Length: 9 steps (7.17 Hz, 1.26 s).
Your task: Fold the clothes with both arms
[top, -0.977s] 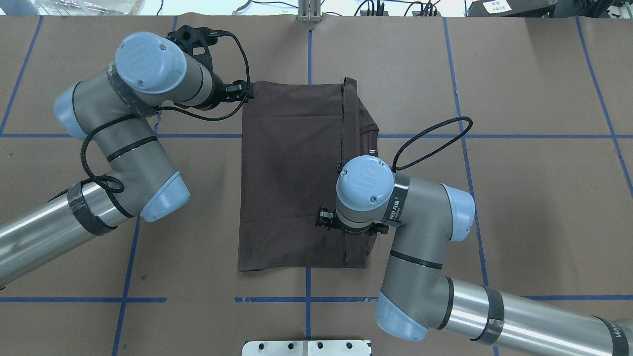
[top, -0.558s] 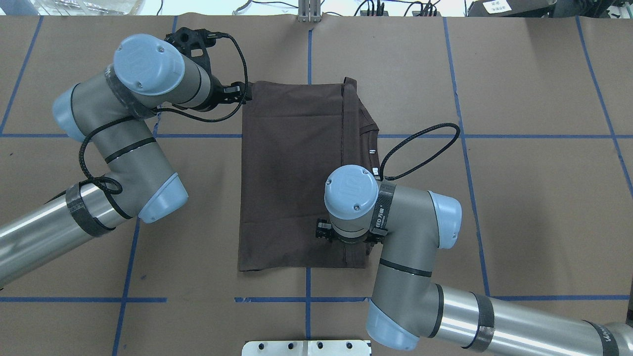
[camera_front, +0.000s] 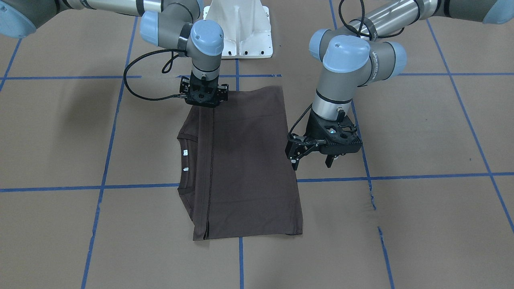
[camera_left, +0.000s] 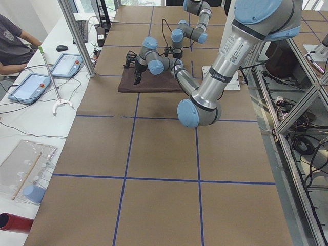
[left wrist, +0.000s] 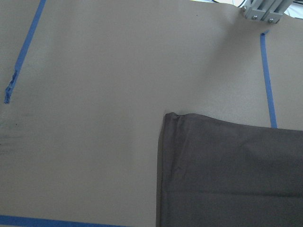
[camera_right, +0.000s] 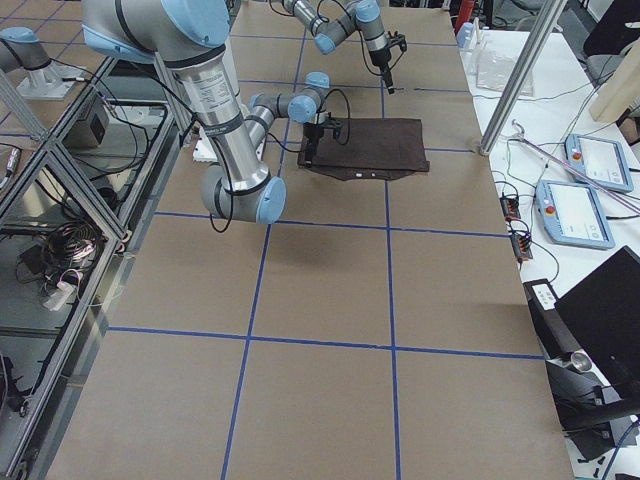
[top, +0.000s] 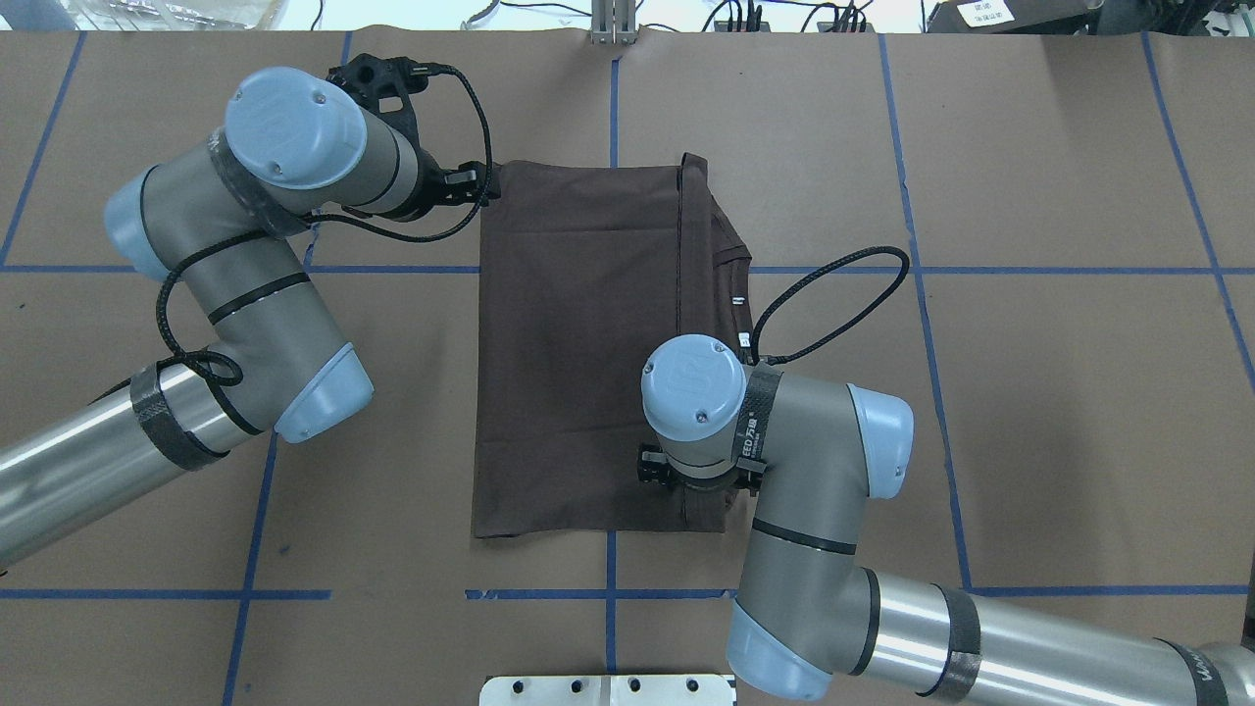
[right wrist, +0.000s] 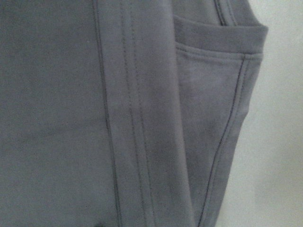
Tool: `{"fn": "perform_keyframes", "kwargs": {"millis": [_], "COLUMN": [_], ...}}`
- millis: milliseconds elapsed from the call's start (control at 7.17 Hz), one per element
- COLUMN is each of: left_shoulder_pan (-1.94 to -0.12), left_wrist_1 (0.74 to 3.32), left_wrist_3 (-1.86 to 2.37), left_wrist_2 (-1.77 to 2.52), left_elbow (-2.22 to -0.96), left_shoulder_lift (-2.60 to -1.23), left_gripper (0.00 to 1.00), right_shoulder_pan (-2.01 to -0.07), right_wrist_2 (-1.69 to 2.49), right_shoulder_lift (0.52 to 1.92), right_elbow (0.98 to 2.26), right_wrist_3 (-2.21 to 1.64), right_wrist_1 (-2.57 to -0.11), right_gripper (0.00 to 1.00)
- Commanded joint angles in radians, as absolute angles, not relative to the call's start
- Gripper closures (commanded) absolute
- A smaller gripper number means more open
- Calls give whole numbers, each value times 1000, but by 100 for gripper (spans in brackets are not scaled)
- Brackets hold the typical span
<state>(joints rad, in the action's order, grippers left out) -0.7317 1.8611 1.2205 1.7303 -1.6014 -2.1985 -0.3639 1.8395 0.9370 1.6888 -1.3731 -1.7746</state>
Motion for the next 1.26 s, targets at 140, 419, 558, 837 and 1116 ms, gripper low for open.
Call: {"fn": "perform_keyframes", "kwargs": {"millis": [140, 419, 558, 837, 1116], "left_shoulder_pan": [-730, -727, -726, -709, -704], "left_wrist_1": [1862, 1862, 1862, 1862, 1858], "left_wrist_3": [1224, 1227, 1229, 1261, 1273], "left_wrist_2": [1733, 1733, 1733, 1735, 1735], "left_elbow": [-1603, -1603, -1603, -1603, -1617], "left_shoulder_lift": [-2203, -2206, -2209, -2214, -2217], "left_gripper": [0, 0, 0, 0, 0], "right_shoulder_pan": [-377, -396, -409, -422, -434], "right_wrist_2": [1833, 1835, 1835, 1829, 1806], "right_shoulder_lift": [948, 969, 994, 1104, 1193], "right_elbow": [1694, 1701, 1738, 1810, 1869], "right_wrist_3": [-1345, -1322, -1286, -1244, -1194], "right_wrist_1": [-1807, -1827, -1866, -1879, -1881], "right_gripper": [0, 0, 0, 0, 0]}}
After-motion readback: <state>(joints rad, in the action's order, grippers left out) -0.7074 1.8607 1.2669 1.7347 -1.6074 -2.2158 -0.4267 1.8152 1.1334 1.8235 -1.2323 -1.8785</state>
